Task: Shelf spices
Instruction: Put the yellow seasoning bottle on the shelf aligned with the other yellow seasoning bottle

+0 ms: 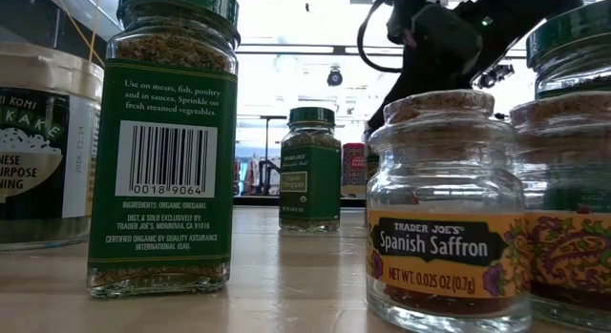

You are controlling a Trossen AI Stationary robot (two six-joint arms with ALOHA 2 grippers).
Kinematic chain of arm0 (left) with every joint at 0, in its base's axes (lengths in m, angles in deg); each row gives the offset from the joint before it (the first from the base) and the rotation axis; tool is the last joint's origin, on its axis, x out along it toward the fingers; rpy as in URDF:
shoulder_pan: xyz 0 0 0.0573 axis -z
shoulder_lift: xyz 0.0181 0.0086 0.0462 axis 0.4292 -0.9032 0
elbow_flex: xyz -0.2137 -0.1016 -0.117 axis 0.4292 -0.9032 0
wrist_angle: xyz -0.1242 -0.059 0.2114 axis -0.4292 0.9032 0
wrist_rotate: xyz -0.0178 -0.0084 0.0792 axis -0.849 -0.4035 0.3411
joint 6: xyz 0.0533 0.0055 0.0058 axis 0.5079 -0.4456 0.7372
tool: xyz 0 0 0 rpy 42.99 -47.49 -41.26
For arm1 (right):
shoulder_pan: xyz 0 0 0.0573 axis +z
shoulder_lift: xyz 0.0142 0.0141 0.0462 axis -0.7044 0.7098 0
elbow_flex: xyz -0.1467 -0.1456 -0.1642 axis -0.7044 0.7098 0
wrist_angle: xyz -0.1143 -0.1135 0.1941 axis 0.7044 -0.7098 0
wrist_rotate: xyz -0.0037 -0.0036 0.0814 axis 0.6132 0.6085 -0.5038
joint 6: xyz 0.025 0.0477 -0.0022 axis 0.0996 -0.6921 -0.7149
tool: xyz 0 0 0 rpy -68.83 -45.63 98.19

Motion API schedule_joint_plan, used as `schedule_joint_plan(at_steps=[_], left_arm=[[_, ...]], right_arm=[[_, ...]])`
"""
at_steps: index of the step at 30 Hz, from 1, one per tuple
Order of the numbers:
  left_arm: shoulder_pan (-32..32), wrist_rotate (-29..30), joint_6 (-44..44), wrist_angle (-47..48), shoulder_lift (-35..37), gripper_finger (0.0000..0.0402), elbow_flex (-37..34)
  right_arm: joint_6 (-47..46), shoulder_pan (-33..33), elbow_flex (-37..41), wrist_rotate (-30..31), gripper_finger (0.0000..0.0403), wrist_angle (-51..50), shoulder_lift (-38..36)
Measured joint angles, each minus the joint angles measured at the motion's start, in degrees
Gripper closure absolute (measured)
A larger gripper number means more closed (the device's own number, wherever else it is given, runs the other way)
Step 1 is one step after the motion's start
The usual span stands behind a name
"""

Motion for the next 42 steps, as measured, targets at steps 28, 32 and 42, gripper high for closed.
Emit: schedule_joint_plan(at_steps=[28,32,42], left_arm=[[-1.04,-1.28,-0.11,-0.16,-0.02,0.0142,0.0],[-1.07,-1.47,-0.33,-0.19,-0.02,0.0142,0.0],[-1.07,-1.54,-0.55,-0.33,-0.02,0.0142,0.0]], right_arm=[[33.99,-42.92,5.07,-23.58,0.0194,-25.64,-32.94],[36.91,-45.94,6.34,-24.55,0.0194,-22.77,-31.66],[38.76,-49.71,6.97,-24.26,0.0177,-20.85,-29.8]])
